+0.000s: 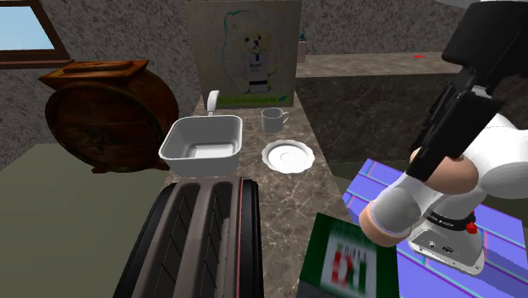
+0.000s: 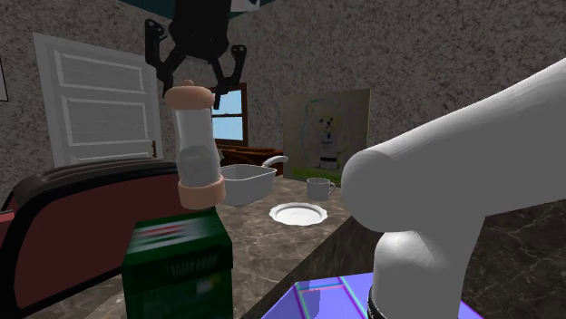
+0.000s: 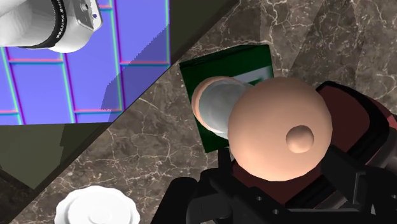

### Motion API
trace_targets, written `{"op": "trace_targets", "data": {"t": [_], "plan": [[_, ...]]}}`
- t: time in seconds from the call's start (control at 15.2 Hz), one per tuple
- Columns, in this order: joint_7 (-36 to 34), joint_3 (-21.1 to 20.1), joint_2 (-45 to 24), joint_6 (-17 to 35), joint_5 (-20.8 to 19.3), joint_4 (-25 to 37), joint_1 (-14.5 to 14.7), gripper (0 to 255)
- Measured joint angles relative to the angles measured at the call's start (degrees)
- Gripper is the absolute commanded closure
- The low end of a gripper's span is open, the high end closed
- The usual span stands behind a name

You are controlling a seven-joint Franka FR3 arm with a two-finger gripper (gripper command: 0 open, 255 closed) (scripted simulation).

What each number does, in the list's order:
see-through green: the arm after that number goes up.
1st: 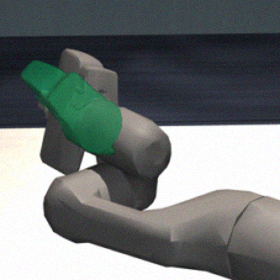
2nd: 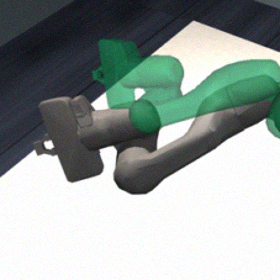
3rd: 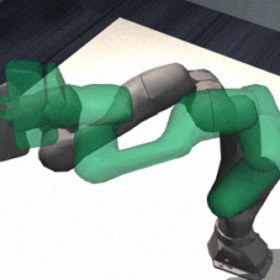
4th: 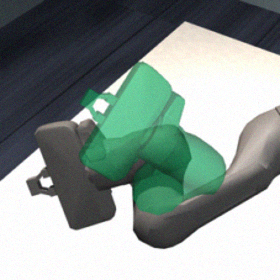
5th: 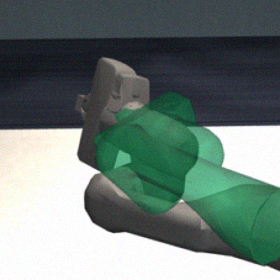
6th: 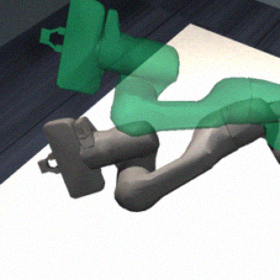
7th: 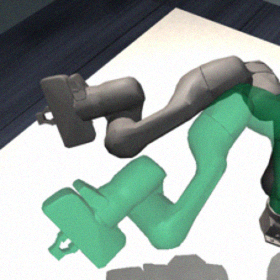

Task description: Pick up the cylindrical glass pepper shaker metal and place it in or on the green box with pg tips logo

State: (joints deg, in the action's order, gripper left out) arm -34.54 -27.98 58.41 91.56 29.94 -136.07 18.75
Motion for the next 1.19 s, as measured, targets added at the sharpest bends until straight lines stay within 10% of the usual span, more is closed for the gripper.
{"op": "trace_targets", "data": {"t": [1.12, 1.19], "plan": [[1.1, -3.1, 2.7, 6.3, 3.2, -8.9, 1.6, 255], [1.1, -3.1, 2.7, 6.3, 3.2, -8.9, 1.6, 0]]}}
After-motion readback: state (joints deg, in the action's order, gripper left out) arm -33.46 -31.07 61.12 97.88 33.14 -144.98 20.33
